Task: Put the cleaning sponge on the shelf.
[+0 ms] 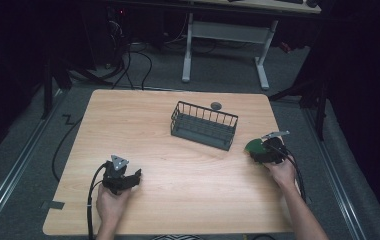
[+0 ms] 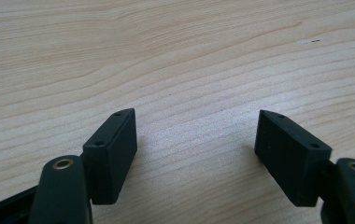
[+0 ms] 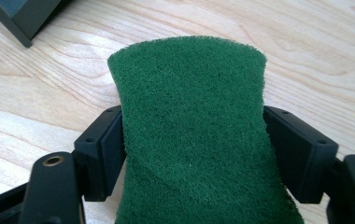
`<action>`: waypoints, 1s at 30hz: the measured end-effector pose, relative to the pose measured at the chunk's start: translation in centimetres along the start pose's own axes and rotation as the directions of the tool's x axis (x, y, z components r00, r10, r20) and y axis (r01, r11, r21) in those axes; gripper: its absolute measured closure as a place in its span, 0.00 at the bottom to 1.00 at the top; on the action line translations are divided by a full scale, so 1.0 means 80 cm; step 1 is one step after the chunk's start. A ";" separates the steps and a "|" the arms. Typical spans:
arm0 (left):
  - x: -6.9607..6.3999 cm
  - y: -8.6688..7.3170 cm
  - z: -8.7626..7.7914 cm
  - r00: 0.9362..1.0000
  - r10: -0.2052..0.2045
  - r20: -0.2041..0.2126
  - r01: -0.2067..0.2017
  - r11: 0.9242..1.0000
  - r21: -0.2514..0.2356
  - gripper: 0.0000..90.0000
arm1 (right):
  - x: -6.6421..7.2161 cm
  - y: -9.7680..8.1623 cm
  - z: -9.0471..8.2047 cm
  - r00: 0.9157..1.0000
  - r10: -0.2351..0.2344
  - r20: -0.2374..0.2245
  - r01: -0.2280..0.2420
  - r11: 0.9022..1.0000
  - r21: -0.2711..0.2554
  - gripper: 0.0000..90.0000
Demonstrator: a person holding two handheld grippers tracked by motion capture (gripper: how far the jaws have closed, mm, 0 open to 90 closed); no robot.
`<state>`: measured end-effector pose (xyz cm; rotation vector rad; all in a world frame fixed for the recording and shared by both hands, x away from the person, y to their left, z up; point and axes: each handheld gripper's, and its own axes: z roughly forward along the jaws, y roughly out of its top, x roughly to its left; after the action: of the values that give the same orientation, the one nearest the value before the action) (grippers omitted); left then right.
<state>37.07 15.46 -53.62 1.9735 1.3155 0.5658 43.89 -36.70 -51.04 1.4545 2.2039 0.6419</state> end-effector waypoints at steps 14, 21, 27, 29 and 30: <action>0.001 0.000 0.000 1.000 -0.003 0.005 0.003 1.000 -0.001 0.33 | -0.003 0.009 -0.031 0.996 0.049 -0.072 -0.054 0.996 -0.076 0.30; 0.000 0.000 0.000 1.000 0.001 0.003 -0.001 1.000 0.001 0.33 | -0.006 0.014 -0.049 0.994 0.054 -0.091 -0.062 0.994 -0.093 0.30; 0.001 0.000 0.000 1.000 -0.001 0.005 0.001 1.000 -0.001 0.33 | -0.003 0.039 -0.071 0.992 0.030 -0.125 -0.048 0.988 -0.145 0.30; 0.001 0.000 0.000 1.000 -0.002 0.007 0.002 1.000 -0.001 0.33 | -0.001 0.049 -0.078 0.990 0.019 -0.137 -0.042 0.985 -0.166 0.30; 0.001 0.000 0.000 1.000 -0.003 0.007 0.003 1.000 -0.001 0.33 | 0.000 0.054 -0.081 0.990 0.016 -0.141 -0.041 0.984 -0.175 0.30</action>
<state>37.11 15.54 -53.61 1.9709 1.3130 0.5578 43.34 -36.13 -43.33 1.3898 2.1674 0.9511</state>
